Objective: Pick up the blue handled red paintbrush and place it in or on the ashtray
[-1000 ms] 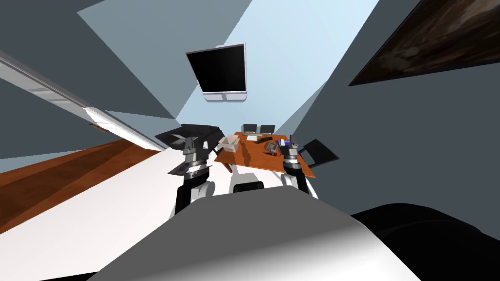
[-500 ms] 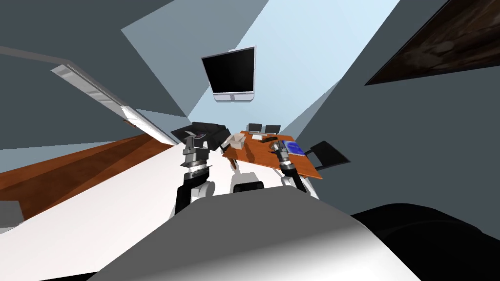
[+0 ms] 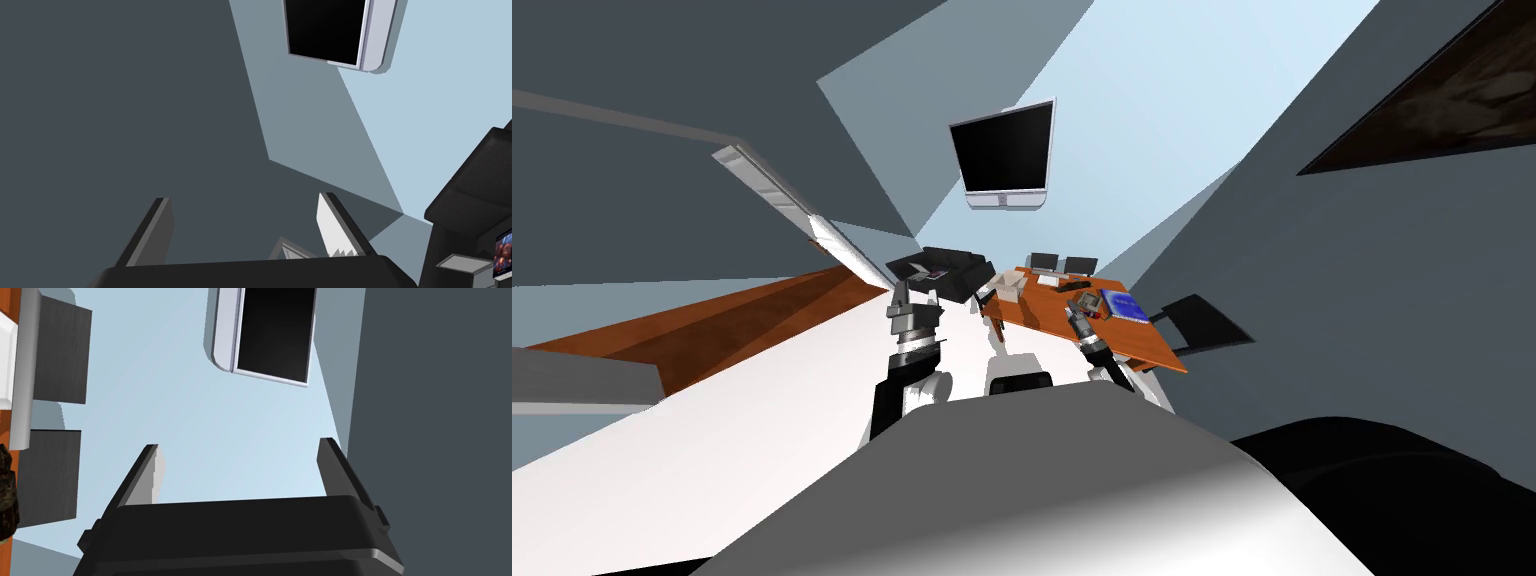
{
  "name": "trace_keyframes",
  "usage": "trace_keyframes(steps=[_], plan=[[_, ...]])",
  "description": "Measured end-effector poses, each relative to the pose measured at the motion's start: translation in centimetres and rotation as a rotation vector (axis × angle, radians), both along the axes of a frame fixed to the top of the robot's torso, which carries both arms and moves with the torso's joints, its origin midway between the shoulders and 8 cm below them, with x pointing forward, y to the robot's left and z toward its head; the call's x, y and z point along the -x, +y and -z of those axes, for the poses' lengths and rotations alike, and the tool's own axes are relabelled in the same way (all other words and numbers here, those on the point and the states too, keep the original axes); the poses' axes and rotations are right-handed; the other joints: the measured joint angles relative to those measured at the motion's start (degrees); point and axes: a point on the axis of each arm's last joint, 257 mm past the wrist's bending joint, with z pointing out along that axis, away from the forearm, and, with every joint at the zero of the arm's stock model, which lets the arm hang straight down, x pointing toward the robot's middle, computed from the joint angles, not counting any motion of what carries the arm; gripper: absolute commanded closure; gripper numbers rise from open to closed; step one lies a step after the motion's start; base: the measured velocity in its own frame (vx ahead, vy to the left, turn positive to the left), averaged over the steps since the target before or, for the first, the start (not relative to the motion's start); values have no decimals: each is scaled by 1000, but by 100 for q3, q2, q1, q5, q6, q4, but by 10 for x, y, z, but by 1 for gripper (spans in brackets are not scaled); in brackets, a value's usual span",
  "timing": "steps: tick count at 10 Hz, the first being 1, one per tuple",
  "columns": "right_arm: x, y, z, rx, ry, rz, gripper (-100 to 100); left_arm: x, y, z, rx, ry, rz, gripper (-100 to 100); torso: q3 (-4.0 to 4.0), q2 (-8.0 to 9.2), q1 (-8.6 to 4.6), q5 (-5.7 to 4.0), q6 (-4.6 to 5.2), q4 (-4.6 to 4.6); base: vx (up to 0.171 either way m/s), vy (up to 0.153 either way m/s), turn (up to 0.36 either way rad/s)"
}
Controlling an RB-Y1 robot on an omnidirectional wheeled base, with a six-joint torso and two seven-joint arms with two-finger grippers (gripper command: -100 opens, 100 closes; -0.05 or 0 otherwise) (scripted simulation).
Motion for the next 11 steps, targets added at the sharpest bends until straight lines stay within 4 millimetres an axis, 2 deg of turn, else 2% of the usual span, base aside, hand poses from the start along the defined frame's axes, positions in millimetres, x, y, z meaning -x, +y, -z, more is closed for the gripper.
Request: trace_keyframes(steps=[3,7,11], plan=[[3,8,39,84,87,-42,-100,0,0,0,0,0,0,0,-4,-6,6,0,-3,-2,-24,50,130],[11,7,103,208,207,-95,-100,0,0,0,0,0,0,0,-4,-6,5,1,-3,-2,-23,53,150],[32,-1,164,344,325,-153,-100,0,0,0,0,0,0,0,-6,-10,-7,-1,-1,-3,-7,32,173]])
